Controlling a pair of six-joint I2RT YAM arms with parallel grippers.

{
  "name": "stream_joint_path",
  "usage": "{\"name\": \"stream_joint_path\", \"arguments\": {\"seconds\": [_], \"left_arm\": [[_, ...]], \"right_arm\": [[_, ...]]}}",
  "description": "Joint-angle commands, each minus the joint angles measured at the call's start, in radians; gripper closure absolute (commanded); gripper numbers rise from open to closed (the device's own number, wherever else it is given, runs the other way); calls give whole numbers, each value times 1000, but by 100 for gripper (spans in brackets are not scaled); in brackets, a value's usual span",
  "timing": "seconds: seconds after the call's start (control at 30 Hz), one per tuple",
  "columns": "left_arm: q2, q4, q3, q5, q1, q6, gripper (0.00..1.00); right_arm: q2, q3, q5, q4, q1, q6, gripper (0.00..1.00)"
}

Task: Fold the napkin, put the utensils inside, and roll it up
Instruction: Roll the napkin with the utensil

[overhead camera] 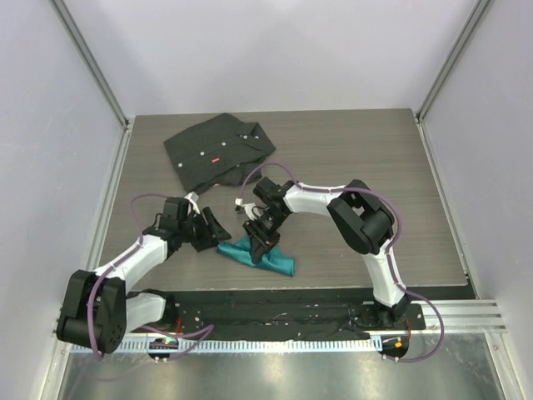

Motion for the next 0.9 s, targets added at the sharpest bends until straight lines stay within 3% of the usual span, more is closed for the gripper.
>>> {"name": "stream_joint_path", "arguments": {"seconds": [0.0, 0.27, 0.47, 0.63, 0.87], "left_arm": [[23, 127, -26, 53, -10, -41, 51], [86, 175, -46, 93, -19, -52, 85], [107, 133, -33, 92, -19, -32, 100], [161, 78, 1, 101, -19, -23, 100], [210, -81, 88, 46, -19, 18, 100]], "right_arm": [[49, 9, 61, -28, 4, 8, 65], [36, 26, 84, -25, -3, 27, 65], [-39, 45, 166, -20, -9, 42, 53], [-196, 35, 246, 29, 4, 33, 39], [-380, -115, 594, 190, 157, -59, 31]]}}
